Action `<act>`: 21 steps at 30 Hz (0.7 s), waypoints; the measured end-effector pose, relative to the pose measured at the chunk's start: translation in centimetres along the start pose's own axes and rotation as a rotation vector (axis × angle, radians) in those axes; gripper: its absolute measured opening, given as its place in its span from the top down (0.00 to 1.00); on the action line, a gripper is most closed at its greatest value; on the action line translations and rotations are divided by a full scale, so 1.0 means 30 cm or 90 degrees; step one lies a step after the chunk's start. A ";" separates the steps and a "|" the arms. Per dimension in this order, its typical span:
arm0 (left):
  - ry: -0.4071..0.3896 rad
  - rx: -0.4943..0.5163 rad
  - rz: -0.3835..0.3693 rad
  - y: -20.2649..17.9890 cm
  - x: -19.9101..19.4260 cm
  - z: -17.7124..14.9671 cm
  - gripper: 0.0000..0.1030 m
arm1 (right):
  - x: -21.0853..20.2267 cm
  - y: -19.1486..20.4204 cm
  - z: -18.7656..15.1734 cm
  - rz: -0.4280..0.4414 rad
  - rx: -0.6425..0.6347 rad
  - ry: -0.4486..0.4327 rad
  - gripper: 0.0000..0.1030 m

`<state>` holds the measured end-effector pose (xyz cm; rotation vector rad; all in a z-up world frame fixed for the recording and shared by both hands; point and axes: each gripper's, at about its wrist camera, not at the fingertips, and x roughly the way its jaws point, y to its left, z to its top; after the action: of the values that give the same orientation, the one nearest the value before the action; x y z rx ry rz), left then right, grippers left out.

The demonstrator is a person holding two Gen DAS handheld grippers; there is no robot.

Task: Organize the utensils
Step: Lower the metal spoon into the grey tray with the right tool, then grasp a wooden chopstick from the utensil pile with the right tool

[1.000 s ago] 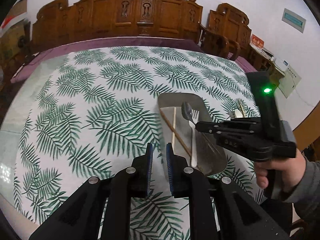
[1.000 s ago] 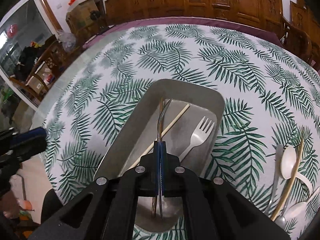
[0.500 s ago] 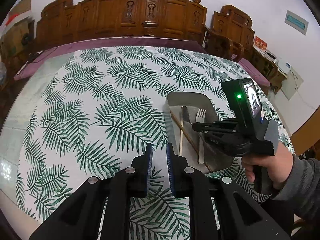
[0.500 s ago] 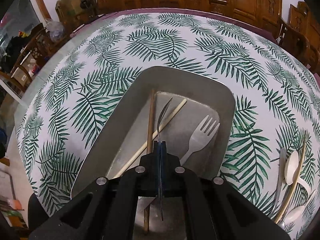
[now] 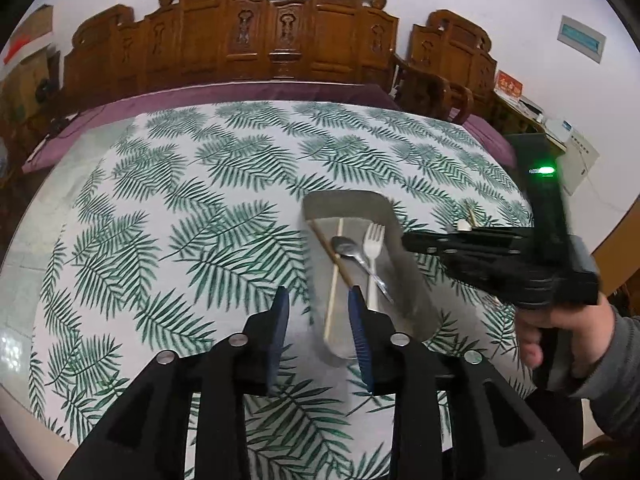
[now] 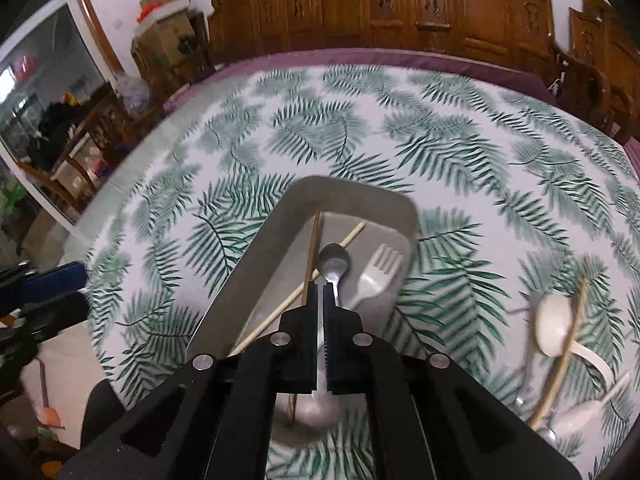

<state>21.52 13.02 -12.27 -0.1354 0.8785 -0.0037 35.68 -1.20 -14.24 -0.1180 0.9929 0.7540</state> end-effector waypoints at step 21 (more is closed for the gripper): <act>-0.017 0.062 -0.060 -0.320 0.061 0.017 0.16 | -0.398 -0.415 -0.270 -0.121 0.059 -0.076 0.92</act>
<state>23.58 3.45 -12.22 -0.0855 0.8432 -0.1316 33.84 -20.07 -12.28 -0.0847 0.8873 0.5343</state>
